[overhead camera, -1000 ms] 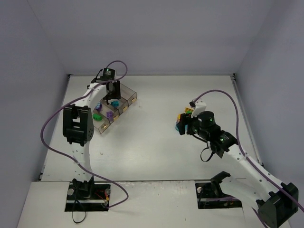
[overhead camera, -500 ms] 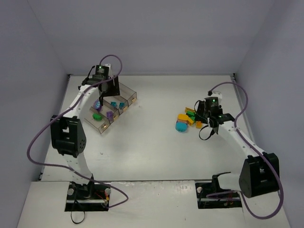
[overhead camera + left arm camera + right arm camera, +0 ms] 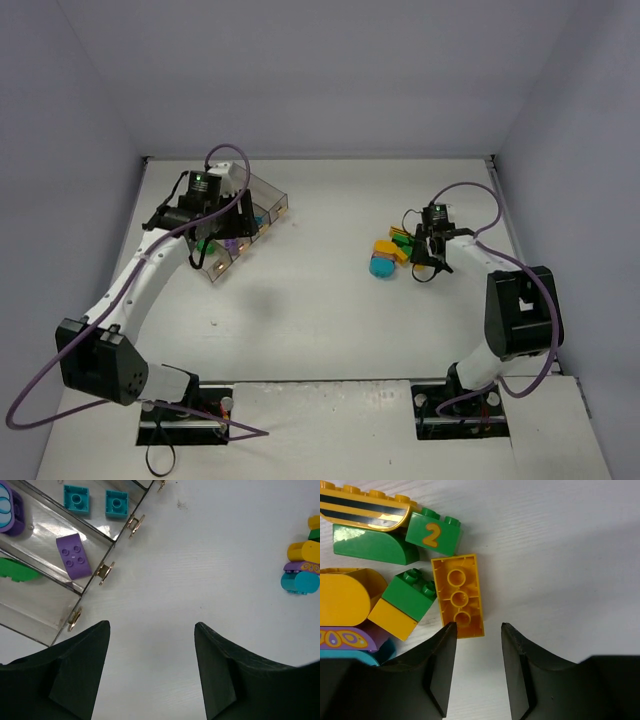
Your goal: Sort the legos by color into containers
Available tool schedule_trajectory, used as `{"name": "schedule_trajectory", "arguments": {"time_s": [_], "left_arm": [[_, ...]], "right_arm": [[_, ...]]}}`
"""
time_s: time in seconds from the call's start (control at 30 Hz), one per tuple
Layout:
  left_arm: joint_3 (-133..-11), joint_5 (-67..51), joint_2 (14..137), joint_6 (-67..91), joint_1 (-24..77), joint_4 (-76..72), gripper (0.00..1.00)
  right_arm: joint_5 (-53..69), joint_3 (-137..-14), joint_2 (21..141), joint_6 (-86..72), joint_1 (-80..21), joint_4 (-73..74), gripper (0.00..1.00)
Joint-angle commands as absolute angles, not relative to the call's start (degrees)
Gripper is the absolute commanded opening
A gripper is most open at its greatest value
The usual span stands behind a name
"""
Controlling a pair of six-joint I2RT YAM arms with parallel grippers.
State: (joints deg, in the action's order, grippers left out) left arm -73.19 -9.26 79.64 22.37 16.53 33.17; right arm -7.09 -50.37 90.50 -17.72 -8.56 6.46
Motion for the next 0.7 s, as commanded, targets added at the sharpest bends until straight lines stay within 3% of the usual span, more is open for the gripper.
{"name": "schedule_trajectory", "arguments": {"time_s": [0.0, 0.2, 0.67], "left_arm": [[-73.92, -10.72, 75.24, 23.47, 16.35, 33.04, 0.62], [-73.13, -11.51, 73.48, 23.47, 16.35, 34.19, 0.62], [-71.98, -12.92, 73.04, 24.34, 16.44, 34.1, 0.62]], "right_arm": [[-4.76, -52.47, 90.35, -15.56, -8.09, 3.08, 0.38], [-3.43, -51.07, 89.74, -14.59, -8.0, 1.5, 0.43], [-3.25, -50.1, 91.05, -16.17, -7.91, 1.14, 0.43]]}}
